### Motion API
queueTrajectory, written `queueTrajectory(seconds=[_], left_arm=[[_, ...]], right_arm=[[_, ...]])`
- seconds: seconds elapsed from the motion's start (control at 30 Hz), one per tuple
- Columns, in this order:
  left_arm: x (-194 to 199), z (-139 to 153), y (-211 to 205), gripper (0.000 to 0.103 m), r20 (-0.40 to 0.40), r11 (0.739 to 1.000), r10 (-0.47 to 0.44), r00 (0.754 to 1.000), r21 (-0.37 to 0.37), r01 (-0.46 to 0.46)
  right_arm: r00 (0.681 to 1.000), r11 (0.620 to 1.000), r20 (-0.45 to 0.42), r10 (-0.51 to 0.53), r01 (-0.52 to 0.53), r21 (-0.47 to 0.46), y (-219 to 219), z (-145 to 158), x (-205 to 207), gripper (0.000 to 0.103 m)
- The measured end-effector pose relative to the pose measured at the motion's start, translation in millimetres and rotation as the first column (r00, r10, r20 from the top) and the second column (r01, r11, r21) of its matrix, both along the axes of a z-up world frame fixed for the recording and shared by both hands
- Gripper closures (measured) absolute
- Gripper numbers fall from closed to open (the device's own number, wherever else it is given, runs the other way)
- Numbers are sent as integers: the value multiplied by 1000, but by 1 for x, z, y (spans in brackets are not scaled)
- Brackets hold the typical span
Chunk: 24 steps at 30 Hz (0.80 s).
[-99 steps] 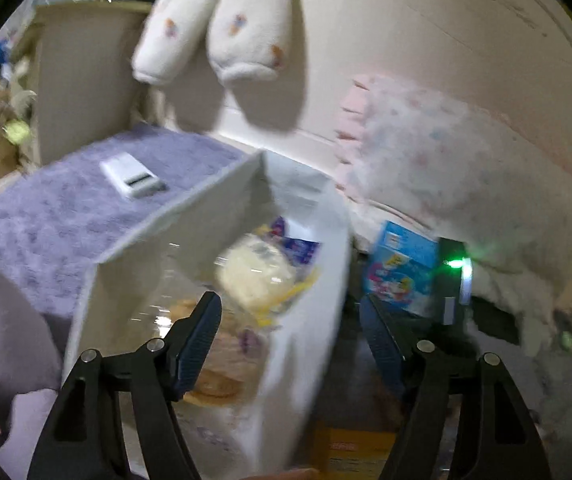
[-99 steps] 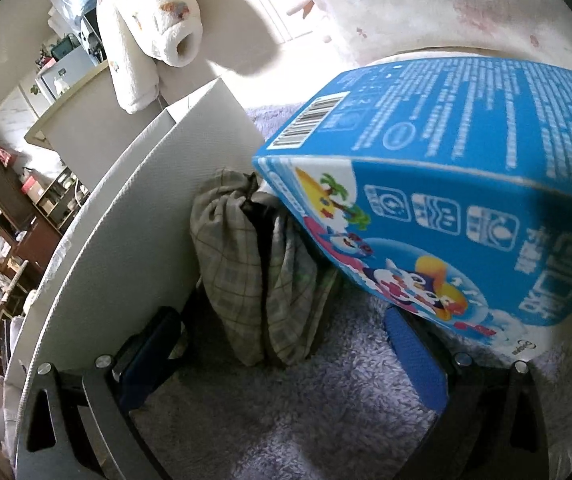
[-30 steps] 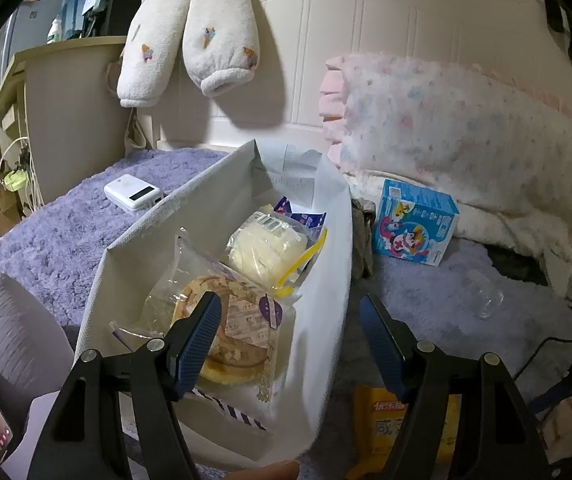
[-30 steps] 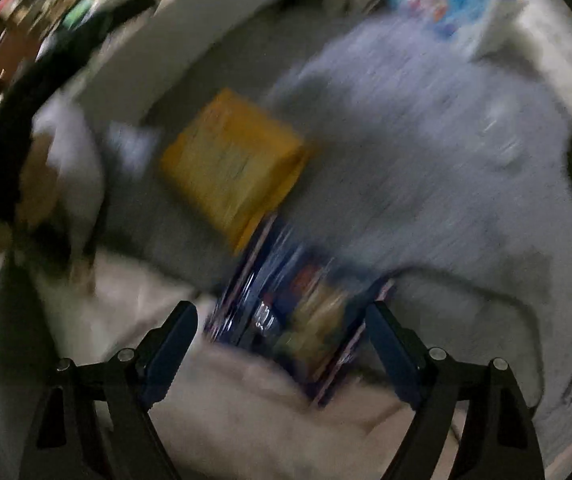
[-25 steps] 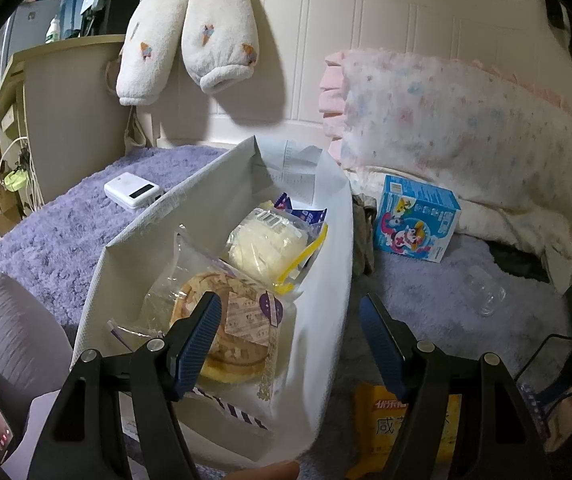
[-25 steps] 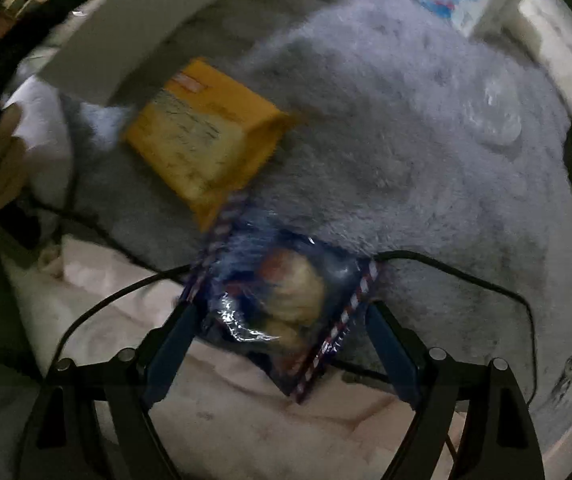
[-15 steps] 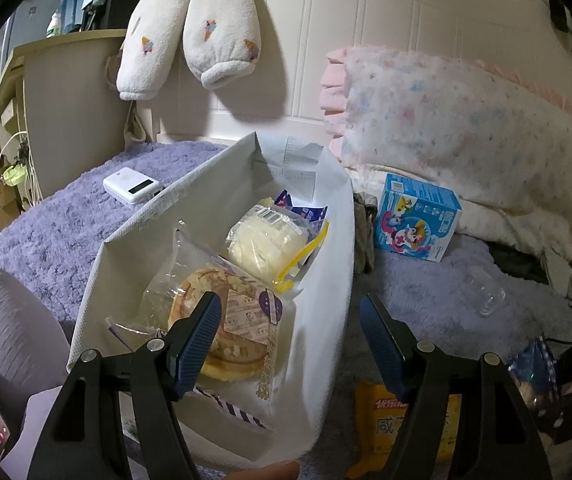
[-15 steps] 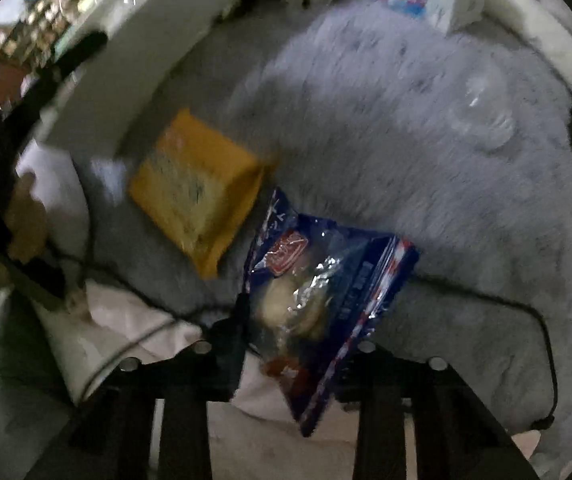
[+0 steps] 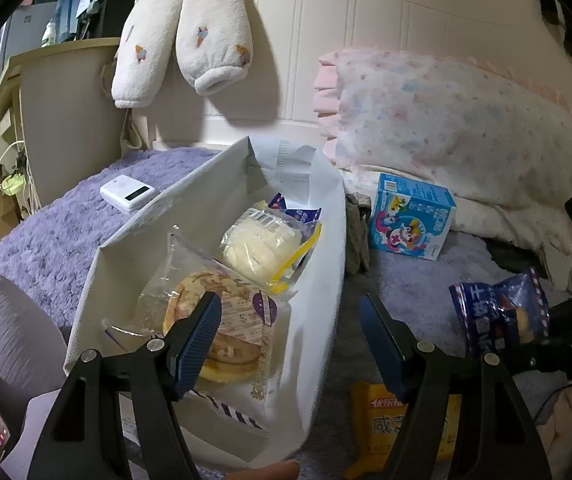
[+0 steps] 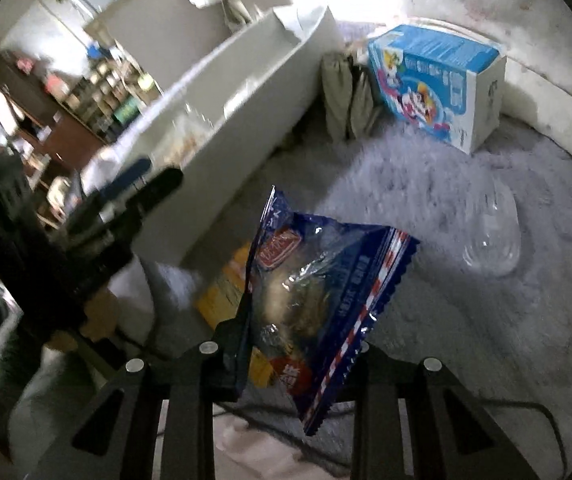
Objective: Organize objects
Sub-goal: 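Carry the snack bag into the white bin and open the right tool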
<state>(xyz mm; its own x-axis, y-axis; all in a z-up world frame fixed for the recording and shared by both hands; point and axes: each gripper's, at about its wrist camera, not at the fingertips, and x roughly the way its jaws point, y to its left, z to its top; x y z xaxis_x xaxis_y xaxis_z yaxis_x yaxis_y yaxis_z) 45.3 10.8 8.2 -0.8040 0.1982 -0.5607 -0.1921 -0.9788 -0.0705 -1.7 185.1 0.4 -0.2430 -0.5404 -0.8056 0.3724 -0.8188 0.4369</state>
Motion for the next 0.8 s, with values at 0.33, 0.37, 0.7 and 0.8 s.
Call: queueTrajectory(seconds=[0.33, 0.37, 0.7, 0.8], left_arm=[[-3, 2, -1, 32, -4, 1000, 19, 1000, 23, -19], [-4, 1, 0, 32, -2, 999, 26, 1000, 23, -26], [5, 21, -30, 32, -39, 988, 70, 997, 137, -64], [13, 24, -29, 32, -82, 988, 99, 992, 128, -88]], right_arm=[[993, 944, 120, 20, 21, -330, 17, -25, -30, 77], [990, 927, 143, 1, 53, -372, 24, -31, -34, 77], [980, 937, -160, -120, 59, -345, -3, 47, -42, 77], [972, 950, -228, -57, -17, -312, -61, 64, -56, 77]])
